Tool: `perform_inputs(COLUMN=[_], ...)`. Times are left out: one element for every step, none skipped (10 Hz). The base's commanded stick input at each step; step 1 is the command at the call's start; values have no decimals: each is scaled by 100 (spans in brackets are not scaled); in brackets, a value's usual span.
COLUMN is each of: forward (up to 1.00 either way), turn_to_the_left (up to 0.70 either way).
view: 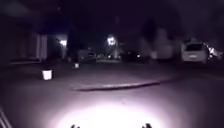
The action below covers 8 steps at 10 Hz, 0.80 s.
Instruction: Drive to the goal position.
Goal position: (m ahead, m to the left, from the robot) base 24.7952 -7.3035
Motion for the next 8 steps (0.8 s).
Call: perform_inputs(forward=[85, 85, 85, 85, 85, 85, 85, 85], turn_to_the_left=[34, 34, 34, 34, 34, 8, 0, 0])
